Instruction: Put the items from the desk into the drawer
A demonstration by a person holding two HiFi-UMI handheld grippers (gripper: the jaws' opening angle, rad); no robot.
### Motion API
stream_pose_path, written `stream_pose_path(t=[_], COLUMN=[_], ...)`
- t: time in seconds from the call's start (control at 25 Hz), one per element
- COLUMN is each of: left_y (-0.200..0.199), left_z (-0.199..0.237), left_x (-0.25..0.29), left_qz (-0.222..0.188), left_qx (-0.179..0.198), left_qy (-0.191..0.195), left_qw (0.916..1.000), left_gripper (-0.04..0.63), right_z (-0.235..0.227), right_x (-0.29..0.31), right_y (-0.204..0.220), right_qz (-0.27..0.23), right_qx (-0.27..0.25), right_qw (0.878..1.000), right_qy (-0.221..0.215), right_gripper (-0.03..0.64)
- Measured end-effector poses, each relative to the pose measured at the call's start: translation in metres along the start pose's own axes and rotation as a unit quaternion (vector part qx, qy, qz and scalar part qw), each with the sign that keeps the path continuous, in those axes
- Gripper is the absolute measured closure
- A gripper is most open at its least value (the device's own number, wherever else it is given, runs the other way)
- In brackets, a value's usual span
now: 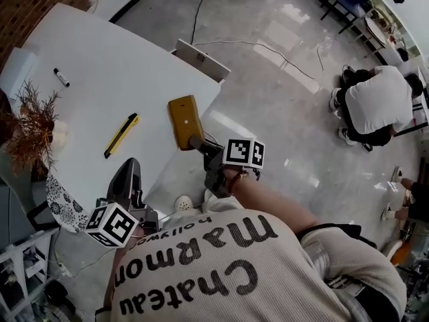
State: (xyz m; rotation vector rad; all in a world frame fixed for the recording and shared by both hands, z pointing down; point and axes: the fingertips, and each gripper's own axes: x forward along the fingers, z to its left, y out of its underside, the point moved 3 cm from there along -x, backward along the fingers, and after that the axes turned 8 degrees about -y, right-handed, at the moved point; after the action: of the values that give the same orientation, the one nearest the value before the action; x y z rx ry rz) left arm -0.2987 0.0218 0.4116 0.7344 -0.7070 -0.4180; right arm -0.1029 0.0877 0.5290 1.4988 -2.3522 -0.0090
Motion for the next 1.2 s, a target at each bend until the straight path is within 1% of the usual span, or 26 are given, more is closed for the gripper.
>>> stream_pose_path(t=[0.2,0.4,0.52,0.72,0.88,1.04,1.12,1.2], left_y=[0.004,0.006,0.004,-0.004,-0.011,-0.023,-0.028,-0.033], left_z=[-0.021,-0.047,-0.066,-0.092,-0.112,-0.128,-0.130,-0.129], left_x=[0.016,0.039,0.052,0.077,0.102,0.117,0.123,0.127], left_qz=[0.007,0.018,0.016,0.004,-0.018,-0.053,-0.057,-0.054], left_qx=[0.004,0.014,0.018,0.020,0.016,-0.006,-0.010,-0.007], left_qy=[0.015,0.038,0.046,0.052,0.050,0.036,0.023,0.013], left_qw=[0.9999,0.9990,0.9987,0.9984,0.9985,0.9979,0.9981,0.9985], left_gripper=[0.594,0.594,0.594,0.594,0.594,0.594,0.594,0.594], right_z=[0.007,0.011,0.015,0.017,0.021,0.028,0.033,0.036], right_x=[-0.022,-0.043,-0.055,-0.071,-0.080,-0.087,-0.087,-0.083], right_y=[-0.006,-0.022,-0.041,-0.086,-0.131,-0.168,-0.183,-0.194], right_qz=[0.007,0.013,0.011,-0.006,-0.012,-0.008,-0.012,-0.020], right_qx=[-0.002,-0.011,-0.031,-0.042,-0.069,-0.109,-0.124,-0.127], right_qw=[1.000,1.000,0.999,0.999,0.997,0.993,0.991,0.991], right_qy=[-0.013,-0.024,-0.024,-0.029,-0.041,-0.044,-0.043,-0.048], right_gripper=[0.522,0.531,0.531,0.531,0.531,0.531,0.531,0.531])
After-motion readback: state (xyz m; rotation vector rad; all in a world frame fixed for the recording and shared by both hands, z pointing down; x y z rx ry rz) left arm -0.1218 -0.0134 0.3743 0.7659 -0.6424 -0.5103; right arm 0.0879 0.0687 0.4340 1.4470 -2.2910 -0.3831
